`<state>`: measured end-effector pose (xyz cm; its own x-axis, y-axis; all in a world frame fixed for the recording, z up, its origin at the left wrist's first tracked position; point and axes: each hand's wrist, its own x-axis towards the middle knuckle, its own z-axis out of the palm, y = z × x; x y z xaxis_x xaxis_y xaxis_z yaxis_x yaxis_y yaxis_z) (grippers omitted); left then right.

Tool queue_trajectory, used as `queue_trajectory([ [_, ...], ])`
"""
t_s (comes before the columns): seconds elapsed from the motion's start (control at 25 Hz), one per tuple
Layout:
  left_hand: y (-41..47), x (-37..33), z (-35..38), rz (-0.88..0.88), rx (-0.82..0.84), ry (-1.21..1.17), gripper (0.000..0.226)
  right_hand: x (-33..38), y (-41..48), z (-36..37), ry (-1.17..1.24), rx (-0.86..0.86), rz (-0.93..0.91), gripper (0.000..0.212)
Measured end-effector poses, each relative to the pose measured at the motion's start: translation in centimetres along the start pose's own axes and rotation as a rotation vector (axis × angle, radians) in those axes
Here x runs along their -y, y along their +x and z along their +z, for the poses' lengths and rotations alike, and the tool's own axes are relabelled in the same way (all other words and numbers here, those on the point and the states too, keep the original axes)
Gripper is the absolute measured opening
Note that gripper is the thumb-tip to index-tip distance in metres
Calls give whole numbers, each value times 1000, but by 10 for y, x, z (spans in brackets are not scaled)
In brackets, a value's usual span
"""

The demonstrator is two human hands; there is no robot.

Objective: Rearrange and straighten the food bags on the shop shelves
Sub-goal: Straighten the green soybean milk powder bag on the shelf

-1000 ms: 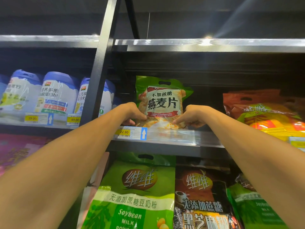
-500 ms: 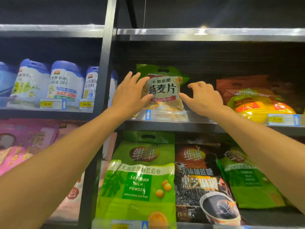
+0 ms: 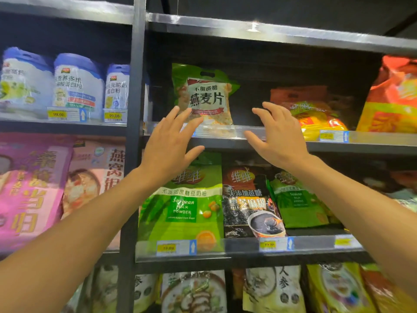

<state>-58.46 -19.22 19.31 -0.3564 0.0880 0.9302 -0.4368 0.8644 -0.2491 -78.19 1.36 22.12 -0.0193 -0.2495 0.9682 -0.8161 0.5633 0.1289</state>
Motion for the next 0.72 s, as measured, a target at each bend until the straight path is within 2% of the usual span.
queue_trajectory([
  [0.36,-58,-11,-5,-16,68,-72,67,1,-80,-30,36,89,63,60],
  [0.6,-84,-6,13,-208,200,-166,68,22,-126,3,128,224,60,65],
  [0.72,-92,-5,29,-276,252,-241,68,36,-137,22,171,352,92,58],
])
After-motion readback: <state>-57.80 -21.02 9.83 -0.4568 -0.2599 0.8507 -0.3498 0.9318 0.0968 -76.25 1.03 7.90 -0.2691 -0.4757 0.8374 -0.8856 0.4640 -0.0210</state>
